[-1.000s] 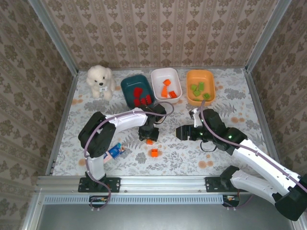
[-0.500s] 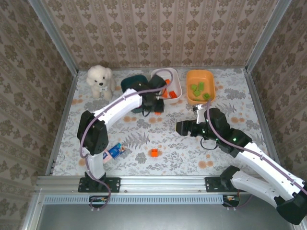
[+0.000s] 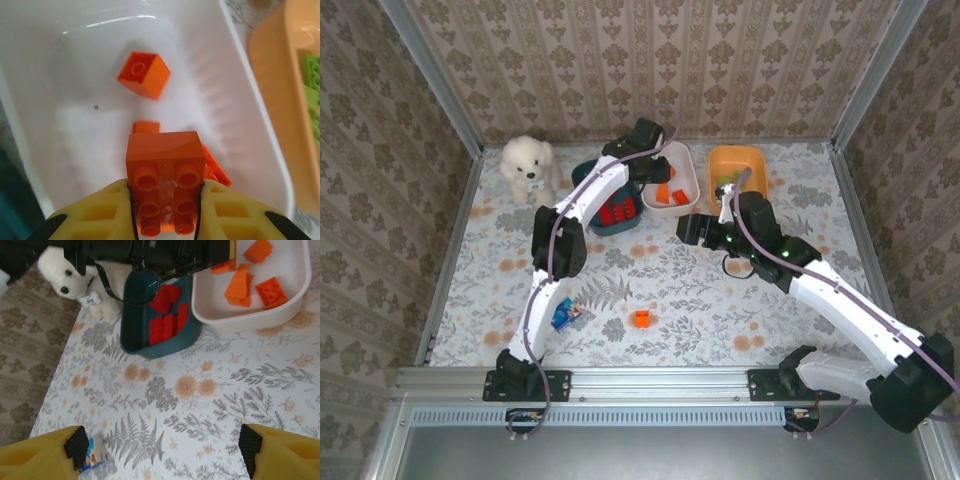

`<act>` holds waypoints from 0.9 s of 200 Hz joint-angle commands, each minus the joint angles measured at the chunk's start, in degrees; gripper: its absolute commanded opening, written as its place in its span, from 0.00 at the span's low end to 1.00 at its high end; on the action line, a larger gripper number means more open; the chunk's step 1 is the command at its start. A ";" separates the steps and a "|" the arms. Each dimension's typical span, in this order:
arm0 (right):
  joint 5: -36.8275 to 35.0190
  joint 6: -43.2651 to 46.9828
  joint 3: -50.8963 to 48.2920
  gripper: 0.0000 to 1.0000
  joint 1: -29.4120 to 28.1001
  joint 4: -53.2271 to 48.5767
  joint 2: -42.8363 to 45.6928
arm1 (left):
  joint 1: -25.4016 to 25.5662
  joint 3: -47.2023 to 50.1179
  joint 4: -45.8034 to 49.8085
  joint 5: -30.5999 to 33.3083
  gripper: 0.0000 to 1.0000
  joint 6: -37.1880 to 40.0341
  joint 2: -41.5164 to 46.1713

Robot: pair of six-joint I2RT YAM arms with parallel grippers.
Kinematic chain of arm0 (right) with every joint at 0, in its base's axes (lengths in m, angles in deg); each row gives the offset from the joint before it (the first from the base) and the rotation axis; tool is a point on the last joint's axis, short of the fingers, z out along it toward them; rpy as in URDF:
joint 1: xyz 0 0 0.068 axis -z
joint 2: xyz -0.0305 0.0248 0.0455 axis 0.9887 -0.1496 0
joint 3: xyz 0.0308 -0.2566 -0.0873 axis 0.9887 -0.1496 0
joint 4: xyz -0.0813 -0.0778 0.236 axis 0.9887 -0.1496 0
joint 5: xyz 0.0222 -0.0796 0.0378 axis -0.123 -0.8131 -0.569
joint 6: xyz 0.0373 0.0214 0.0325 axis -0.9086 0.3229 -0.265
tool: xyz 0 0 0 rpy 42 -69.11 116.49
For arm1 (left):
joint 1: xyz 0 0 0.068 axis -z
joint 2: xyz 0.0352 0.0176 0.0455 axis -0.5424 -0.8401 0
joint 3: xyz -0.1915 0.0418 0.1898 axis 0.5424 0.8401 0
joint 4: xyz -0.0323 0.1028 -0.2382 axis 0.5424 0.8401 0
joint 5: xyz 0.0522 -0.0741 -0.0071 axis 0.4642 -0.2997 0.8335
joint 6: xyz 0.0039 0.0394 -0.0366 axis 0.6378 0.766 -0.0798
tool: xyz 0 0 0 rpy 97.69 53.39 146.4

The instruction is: Sort the legos into containers by color

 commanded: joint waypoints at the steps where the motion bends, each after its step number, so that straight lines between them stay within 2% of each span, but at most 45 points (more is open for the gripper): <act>1: 1.17 -2.85 3.59 0.82 1.35 1.47 -2.52 | -2.22 -2.80 -6.79 -0.22 0.26 -1.54 -1.78; 24: 1.85 -2.98 4.33 0.82 1.76 1.25 -3.40 | -2.74 -4.22 -10.50 0.29 0.27 -1.76 -4.40; 52: 2.11 -4.20 2.90 0.82 2.07 1.36 -3.15 | -2.74 -8.70 -8.58 1.35 0.28 -2.22 -8.40; 101: 2.66 -4.66 2.06 0.82 2.81 1.44 -3.16 | -2.47 -8.78 -8.43 1.45 0.33 -4.68 -10.38; 143: 2.09 -4.11 2.61 0.84 3.32 2.05 -2.87 | -2.56 -8.84 -7.68 0.10 0.47 -7.57 -9.85; 180: -3.59 -3.08 -0.61 0.86 3.30 8.87 0.74 | -2.56 -8.67 -7.21 -1.75 0.53 -10.05 -7.42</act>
